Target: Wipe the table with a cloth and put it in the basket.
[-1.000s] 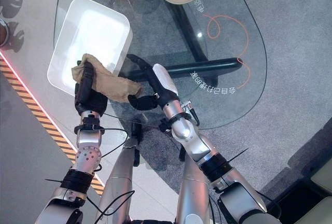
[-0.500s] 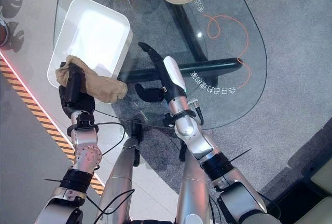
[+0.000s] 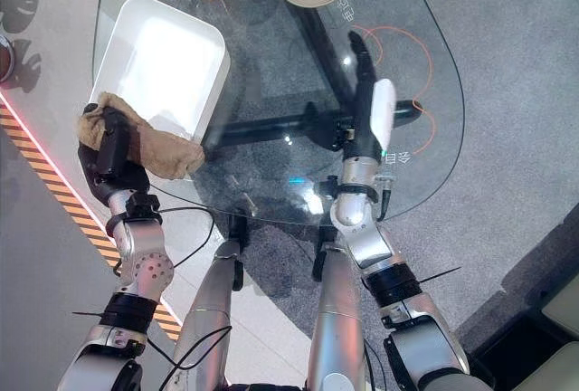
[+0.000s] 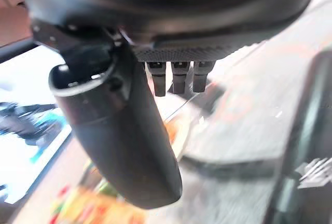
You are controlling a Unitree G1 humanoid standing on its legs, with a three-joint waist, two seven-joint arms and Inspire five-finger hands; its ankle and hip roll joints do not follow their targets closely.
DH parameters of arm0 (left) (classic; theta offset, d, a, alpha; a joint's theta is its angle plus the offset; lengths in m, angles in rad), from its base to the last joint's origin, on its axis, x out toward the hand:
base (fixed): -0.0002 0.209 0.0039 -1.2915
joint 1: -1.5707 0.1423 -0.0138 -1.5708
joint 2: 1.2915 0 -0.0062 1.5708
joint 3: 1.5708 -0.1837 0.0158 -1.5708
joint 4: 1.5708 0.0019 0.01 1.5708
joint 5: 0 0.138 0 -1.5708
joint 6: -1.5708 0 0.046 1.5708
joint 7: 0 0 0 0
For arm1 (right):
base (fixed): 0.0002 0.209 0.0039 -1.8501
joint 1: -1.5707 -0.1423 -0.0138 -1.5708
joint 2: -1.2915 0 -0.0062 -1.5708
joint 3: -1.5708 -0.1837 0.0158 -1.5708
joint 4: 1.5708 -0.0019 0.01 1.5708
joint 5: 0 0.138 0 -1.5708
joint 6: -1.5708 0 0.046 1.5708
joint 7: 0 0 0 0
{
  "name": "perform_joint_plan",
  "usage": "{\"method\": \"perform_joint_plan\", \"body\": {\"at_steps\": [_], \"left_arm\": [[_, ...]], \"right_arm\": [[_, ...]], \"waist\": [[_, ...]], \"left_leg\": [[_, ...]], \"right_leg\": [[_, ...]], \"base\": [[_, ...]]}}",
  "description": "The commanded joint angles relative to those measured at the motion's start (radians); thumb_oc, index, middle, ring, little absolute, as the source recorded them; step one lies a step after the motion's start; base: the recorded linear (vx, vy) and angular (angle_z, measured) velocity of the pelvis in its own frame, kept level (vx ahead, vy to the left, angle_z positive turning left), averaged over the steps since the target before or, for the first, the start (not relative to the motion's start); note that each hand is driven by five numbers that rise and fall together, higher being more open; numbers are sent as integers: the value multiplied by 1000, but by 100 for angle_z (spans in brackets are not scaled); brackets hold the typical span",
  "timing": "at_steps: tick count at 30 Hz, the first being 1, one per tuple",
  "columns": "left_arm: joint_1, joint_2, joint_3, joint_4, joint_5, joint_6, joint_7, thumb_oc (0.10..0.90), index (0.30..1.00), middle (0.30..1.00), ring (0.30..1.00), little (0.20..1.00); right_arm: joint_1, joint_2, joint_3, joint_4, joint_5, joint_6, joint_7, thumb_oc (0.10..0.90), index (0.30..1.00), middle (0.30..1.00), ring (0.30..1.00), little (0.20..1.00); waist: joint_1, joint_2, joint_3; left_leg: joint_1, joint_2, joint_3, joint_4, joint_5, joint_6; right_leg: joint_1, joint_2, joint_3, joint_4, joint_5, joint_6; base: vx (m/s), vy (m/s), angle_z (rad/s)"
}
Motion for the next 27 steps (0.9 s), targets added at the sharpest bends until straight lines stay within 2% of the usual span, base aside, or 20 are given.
{"method": "perform_joint_plan", "body": {"at_steps": [1, 4, 7, 9, 13, 16, 20, 23, 27], "left_arm": [[-120, 131, 104, -93, 143, -172, 9, 100, 300, 300, 300, 200], [-136, 153, 106, -66, 176, -170, 30, 100, 300, 300, 300, 200], [-158, 206, 103, -2, 264, -168, 87, 100, 300, 300, 300, 200], [-174, 236, 97, 34, 309, -159, 121, 100, 300, 300, 300, 200], [-225, 294, 84, 131, 294, -132, 159, 100, 300, 300, 300, 200], [-253, 319, 74, 172, 302, -120, 184, 100, 300, 300, 300, 200], [-335, 381, 32, 270, 372, -70, 262, 100, 300, 300, 300, 200], [-401, 431, -14, 353, 433, -22, 314, 100, 300, 300, 300, 200], [-477, 479, -63, 443, 443, 24, 342, 100, 300, 300, 300, 200]], "right_arm": [[-19, -56, -73, -42, 26, -63, -165, 800, 900, 900, 900, 900], [-18, -77, -90, 16, 55, -50, -237, 800, 900, 900, 900, 900], [-3, -113, -130, 126, 125, -70, -322, 800, 900, 900, 900, 900], [0, -128, -147, 190, 169, -80, -346, 800, 900, 900, 900, 900], [5, -152, -163, 323, 249, -101, -371, 800, 900, 900, 900, 900], [1, -160, -161, 366, 287, -96, -371, 800, 900, 900, 900, 900], [-11, -170, -138, 499, 344, -104, -366, 800, 900, 900, 900, 900], [-20, -184, -137, 622, 369, -116, -331, 800, 900, 900, 900, 900], [-32, -188, -129, 749, 388, -137, -286, 800, 900, 900, 900, 900]], "waist": [[-23, -18, -24], [-26, -18, -24], [-32, -18, -24], [-35, -18, -24], [-44, -17, -24], [-49, -20, -24], [-60, -24, -24], [-66, -25, -24], [-73, -24, -24]], "left_leg": [[-14, -83, 83, 90, -90, 106], [-13, -80, 86, 89, -91, 105], [-10, -76, 88, 86, -93, 105], [-11, -71, 89, 85, -93, 103], [-13, -65, 93, 85, -95, 100], [-16, -61, 96, 85, -95, 99], [-23, -52, 101, 89, -94, 96], [-28, -44, 106, 91, -92, 95], [-34, -38, 110, 94, -95, 95]], "right_leg": [[57, 76, -24, -105, 51, -24], [59, 78, -22, -108, 51, -24], [62, 81, -17, -111, 51, -22], [61, 82, -15, -113, 51, -22], [61, 85, -10, -119, 51, -23], [59, 86, -7, -122, 52, -23], [54, 91, -2, -125, 52, -26], [50, 92, 1, -126, 51, -27], [43, 93, 1, -124, 48, -27]], "base": [[0, 0, 0], [-1, 5, -2], [-7, 8, -6], [-12, 15, -9], [-14, 17, -7], [-13, 4, -3], [-13, 5, -5], [0, 0, 0], [-8, -4, -2]]}}
